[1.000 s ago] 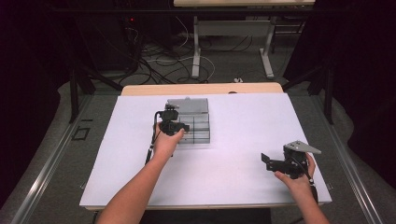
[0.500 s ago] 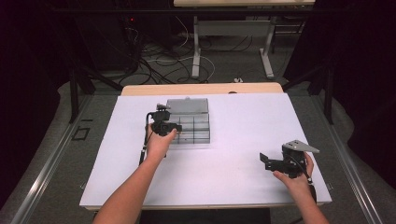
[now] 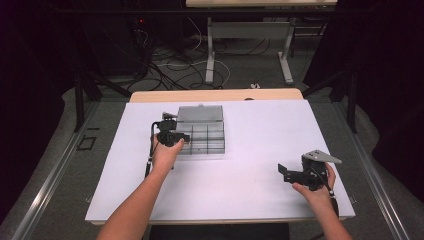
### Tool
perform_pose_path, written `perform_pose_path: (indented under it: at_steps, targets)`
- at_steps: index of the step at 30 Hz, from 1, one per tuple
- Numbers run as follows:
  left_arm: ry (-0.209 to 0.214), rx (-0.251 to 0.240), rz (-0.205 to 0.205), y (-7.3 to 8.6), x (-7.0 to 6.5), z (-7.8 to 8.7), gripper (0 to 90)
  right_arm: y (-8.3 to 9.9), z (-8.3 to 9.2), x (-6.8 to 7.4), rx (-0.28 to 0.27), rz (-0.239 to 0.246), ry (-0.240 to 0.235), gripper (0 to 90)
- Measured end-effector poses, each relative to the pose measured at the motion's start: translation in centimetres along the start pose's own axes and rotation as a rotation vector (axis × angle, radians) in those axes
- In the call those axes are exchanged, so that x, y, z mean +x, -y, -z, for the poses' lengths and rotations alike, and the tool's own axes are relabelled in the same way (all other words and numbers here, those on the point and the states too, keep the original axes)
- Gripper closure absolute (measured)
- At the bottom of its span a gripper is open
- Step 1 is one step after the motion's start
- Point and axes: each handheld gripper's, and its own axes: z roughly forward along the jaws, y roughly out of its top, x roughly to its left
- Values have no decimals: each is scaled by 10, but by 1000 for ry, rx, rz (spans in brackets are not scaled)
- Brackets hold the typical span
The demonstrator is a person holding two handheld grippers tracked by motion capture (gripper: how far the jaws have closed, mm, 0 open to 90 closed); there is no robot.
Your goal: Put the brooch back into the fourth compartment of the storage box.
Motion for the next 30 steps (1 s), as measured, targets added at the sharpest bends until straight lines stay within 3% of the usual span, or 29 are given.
perform_pose_path:
  at_steps: [30]
  targets:
    - [-57,22,21,6,16,-6,786,0,-1,0,-2,9,1,24]
